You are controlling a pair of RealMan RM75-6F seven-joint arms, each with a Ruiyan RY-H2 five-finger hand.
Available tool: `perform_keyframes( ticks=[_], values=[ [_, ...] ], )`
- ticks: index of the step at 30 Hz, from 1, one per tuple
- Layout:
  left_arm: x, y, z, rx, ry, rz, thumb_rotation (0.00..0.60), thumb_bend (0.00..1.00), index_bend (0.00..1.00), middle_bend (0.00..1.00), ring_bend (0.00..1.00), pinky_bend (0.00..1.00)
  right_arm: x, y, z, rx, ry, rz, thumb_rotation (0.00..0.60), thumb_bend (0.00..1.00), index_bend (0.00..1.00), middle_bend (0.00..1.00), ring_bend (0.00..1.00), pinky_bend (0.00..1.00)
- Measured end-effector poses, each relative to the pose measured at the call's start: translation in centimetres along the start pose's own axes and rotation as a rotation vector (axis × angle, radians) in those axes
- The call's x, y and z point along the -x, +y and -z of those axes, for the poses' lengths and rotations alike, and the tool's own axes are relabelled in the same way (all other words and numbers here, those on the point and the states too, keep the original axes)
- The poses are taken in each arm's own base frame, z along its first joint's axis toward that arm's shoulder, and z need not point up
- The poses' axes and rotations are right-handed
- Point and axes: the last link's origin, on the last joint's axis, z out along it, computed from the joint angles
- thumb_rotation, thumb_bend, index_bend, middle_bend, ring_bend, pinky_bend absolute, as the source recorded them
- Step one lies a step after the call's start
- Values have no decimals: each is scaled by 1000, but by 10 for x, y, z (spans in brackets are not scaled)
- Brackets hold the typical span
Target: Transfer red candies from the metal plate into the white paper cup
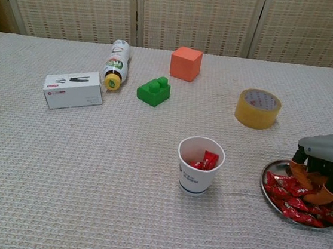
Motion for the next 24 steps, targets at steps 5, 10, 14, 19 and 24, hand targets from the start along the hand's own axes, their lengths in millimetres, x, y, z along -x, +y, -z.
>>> perform_keyframes(
  ticks=[5, 10, 14, 19, 24],
  values=[
    [0, 0, 0, -1, 1, 1, 600, 432, 301, 477, 400, 415, -10, -6, 8, -29, 36, -19, 600, 291, 694, 880, 776, 1000],
    [0, 0, 0, 1, -2, 0, 600, 432, 301, 477, 400, 415, -25, -18, 24, -93, 97, -38, 600, 290, 695, 880, 776, 1000],
    [1, 1, 0, 2, -4, -2, 600, 432, 301, 477, 400, 415, -40, -32, 41, -171, 163, -61, 600, 291, 694, 880, 776, 1000],
    [1, 1, -1, 2, -6, -2, 600, 432, 301, 477, 400, 415, -57, -47, 54, -260, 225, -104, 600, 291, 694, 880, 776, 1000],
    [1, 0, -1, 1, -3, -2, 600, 432, 302, 477, 400, 415, -62, -57, 49, -318, 205, -126, 600, 291, 687, 880, 776, 1000]
  ],
)
